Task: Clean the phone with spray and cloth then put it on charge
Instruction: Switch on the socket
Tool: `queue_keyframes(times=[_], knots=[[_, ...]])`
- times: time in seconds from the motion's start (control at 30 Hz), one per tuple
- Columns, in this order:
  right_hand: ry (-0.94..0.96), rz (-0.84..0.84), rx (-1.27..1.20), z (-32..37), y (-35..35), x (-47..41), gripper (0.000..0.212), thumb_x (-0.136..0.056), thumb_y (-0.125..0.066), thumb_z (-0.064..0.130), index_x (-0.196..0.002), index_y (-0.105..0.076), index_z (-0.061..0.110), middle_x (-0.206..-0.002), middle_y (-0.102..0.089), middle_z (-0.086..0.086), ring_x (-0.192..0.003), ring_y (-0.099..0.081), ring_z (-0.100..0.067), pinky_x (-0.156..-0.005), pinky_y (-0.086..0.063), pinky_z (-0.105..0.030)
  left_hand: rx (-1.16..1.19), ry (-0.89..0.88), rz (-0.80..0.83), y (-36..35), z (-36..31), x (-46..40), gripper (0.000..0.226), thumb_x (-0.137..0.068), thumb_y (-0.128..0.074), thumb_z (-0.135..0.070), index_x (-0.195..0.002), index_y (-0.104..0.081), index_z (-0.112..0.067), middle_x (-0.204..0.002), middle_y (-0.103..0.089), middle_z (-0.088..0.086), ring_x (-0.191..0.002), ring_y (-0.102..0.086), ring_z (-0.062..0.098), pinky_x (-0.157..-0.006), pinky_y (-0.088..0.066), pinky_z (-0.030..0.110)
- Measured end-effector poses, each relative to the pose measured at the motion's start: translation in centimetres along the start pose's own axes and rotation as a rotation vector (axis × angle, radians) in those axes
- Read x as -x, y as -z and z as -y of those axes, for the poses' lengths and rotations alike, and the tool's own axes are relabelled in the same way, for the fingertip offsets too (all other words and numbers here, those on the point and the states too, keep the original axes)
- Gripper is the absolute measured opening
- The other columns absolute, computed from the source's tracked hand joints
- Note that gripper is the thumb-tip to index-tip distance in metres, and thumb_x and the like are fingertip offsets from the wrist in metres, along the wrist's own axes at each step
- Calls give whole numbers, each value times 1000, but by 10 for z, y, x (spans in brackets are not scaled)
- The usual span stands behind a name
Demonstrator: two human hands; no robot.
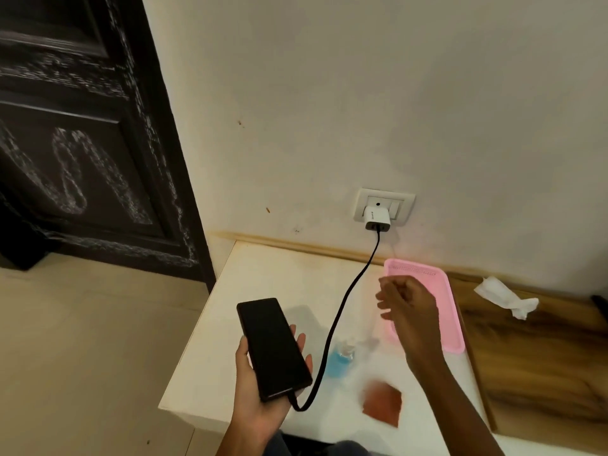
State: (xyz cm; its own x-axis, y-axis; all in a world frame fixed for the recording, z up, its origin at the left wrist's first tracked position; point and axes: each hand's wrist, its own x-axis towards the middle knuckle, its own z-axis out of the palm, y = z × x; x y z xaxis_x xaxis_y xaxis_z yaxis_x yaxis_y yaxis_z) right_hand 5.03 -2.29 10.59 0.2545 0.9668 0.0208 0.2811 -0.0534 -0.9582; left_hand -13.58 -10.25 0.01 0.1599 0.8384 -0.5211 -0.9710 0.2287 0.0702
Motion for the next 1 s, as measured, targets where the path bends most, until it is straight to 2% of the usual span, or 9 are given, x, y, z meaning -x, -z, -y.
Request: queue_keyframes(times=[0.07,0.1,0.23,0.3,0.47,0.6,0.73,0.87,1.0], knots=[[10,-21,83,3,-6,-34,7,-90,-57,15,-93,-62,11,-89,-68,-9,-81,-63,-23,-73,-53,-36,29,34,12,8,4,-4,65,-78,-61,-58,-128,-59,-17,-129,-63,12,-113,-63,34,-90,-51,52],[25,-46,160,3,-10,-50,12,-89,-58,18,-99,-61,11,-96,-68,-9,-87,-62,-23,-79,-51,-38,42,45,10,11,6,-6,66,-75,-63,-57,-127,-60,-17,-129,-63,11,-113,-63,34,-89,-50,52],[23,-115,430,0,-26,-112,52,-86,-61,40,-123,-51,5,-117,-62,-14,-107,-57,-28,-89,-43,-36,79,70,-17,22,12,-16,72,-67,-65,-57,-128,-58,-18,-129,-64,12,-110,-64,35,-90,-48,54],[-3,-109,540,-4,-36,-135,65,-80,-64,50,-123,-50,3,-117,-61,-15,-108,-57,-29,-86,-45,-37,83,85,-10,26,10,-21,74,-66,-64,-57,-128,-57,-18,-129,-64,12,-110,-64,36,-90,-48,55],[20,-200,646,-15,-58,-161,65,-72,-68,58,-103,-55,2,-98,-65,-14,-91,-62,-33,-67,-48,-34,55,135,32,33,5,-30,75,-64,-66,-58,-128,-60,-18,-131,-62,10,-112,-63,35,-94,-44,54],[75,-259,671,-19,-61,-170,57,-74,-68,52,-96,-56,1,-92,-65,-15,-86,-63,-33,-59,-41,-29,-10,184,42,37,8,-32,66,-65,-64,-59,-113,-72,-15,-127,-65,11,-111,-64,36,-91,-47,56],[108,-231,700,-20,-59,-178,56,-73,-69,52,-93,-57,0,-91,-65,-15,-85,-62,-34,-60,-44,-33,-20,257,73,40,6,-38,67,-65,-63,-57,-113,-70,-11,-128,-64,13,-109,-63,40,-84,-52,57],[48,-156,719,-12,-53,-177,58,-72,-71,53,-94,-56,1,-94,-65,-15,-89,-62,-35,-64,-43,-33,-51,262,98,41,3,-35,68,-62,-66,-58,-111,-72,-12,-128,-64,10,-112,-63,38,-92,-46,57],[-63,-83,731,-2,-47,-176,68,-71,-69,58,-108,-50,5,-102,-63,-13,-98,-60,-33,-72,-43,-33,-47,256,73,34,2,-35,67,-63,-64,-58,-108,-73,-10,-126,-65,12,-108,-64,40,-85,-51,57]])
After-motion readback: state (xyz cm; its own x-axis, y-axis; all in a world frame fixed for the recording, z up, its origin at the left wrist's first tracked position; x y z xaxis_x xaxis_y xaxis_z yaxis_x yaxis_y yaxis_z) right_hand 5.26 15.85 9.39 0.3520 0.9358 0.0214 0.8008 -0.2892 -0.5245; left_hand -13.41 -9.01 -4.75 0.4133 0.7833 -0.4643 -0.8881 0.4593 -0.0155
